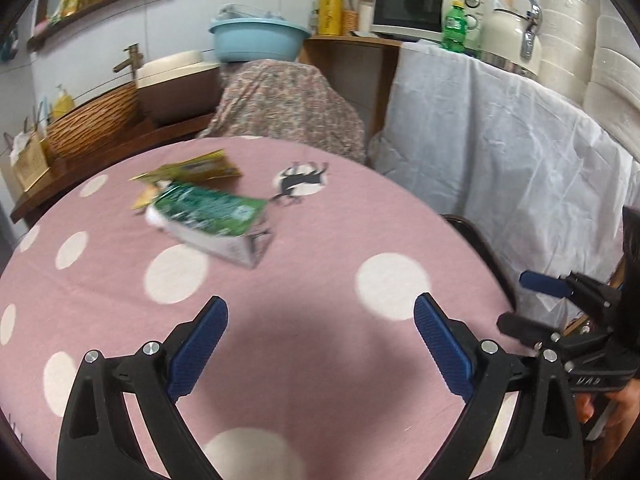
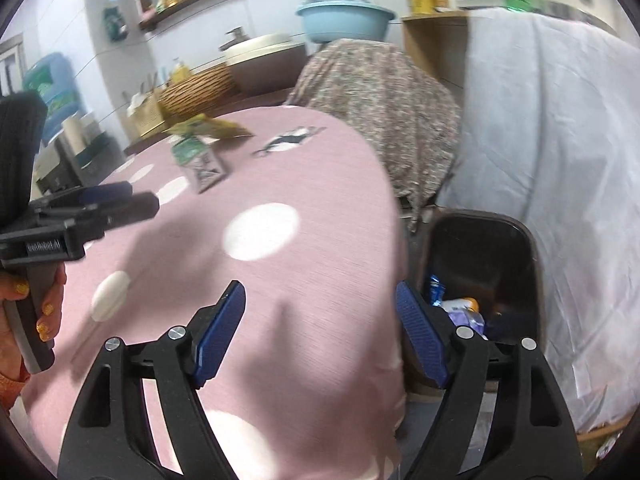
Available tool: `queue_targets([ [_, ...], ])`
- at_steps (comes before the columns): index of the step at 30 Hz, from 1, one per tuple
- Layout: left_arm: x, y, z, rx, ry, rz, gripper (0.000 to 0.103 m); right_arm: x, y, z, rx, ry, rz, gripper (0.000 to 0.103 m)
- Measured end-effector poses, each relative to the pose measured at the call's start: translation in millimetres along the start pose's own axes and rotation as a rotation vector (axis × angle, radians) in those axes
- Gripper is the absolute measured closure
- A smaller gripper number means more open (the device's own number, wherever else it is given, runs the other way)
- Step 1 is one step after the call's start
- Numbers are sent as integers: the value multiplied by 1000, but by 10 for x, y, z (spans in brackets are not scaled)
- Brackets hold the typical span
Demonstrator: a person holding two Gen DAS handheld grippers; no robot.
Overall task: Collect trash
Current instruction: 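Move both open tools back over the table and grasp the yellow wrapper with the right tool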
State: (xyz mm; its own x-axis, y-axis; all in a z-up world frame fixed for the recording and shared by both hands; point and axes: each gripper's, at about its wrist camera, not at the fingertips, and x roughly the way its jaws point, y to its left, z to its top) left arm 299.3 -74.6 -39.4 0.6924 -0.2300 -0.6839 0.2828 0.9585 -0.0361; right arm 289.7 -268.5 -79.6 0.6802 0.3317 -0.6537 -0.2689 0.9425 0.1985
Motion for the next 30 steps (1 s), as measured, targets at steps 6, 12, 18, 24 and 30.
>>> queue_targets([
  [6, -125, 571, -189, -95, 13, 48, 10, 150, 463, 260, -100, 5, 45, 26],
  [12, -278, 918, -335, -144, 14, 69, 10, 392, 1014, 720, -282, -15, 10, 26],
  [18, -353, 1105, -400, -162, 16, 67, 10, 766, 1398, 1184, -432, -7, -52, 28],
  [24, -329, 1170, -416, -154, 25, 58, 10, 1160, 1670, 1473, -556, 22, -91, 44],
  [30, -275, 1206, -418, -158, 39, 39, 10, 1587, 1948, 1677, -709, 60, -152, 59],
])
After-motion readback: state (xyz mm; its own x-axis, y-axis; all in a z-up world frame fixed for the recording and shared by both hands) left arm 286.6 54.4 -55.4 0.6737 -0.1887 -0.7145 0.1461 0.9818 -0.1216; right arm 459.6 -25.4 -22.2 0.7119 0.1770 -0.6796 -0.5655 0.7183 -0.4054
